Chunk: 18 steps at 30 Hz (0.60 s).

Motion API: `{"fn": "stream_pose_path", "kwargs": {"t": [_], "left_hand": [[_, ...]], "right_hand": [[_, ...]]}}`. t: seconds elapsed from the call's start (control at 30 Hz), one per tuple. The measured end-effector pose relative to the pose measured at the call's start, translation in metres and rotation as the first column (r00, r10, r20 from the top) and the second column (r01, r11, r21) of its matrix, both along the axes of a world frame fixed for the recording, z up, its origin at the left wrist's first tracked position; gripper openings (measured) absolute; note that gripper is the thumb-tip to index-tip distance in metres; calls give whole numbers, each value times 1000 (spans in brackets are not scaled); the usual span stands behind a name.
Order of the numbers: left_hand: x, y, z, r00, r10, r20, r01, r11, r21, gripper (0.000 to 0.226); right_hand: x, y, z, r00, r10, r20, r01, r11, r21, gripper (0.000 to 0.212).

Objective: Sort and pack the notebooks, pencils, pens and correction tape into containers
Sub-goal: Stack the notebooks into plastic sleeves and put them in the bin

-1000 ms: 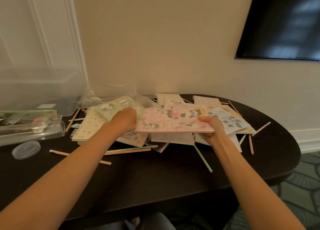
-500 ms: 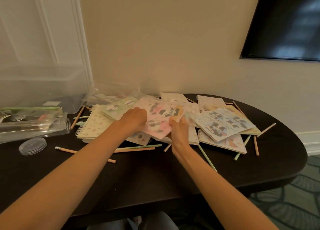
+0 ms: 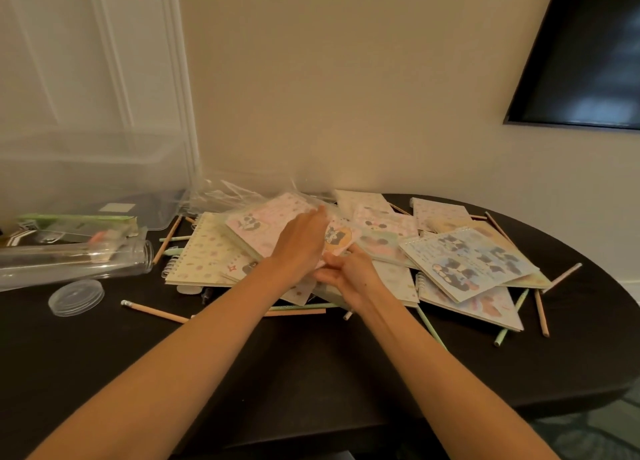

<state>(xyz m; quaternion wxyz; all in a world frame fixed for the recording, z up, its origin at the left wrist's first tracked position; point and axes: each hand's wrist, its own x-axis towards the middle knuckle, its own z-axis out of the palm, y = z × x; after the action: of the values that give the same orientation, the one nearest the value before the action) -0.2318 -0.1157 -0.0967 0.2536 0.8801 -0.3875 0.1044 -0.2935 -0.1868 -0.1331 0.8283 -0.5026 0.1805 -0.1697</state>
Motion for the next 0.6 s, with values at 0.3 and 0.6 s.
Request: {"fn": "stream_pose_path", "kwargs": {"t": [0.3,0.6], "left_hand": [[14,11,-8,979,-140,-148,125,986,-107,36],[14,5,-3,940,-100,-325,109,994,8,36]], "right_hand": [[50,20,-11,998,-68,-3,67,988,-136,28],[36,-6,-8,904,-27,-426,-245,784,-570,17]]}}
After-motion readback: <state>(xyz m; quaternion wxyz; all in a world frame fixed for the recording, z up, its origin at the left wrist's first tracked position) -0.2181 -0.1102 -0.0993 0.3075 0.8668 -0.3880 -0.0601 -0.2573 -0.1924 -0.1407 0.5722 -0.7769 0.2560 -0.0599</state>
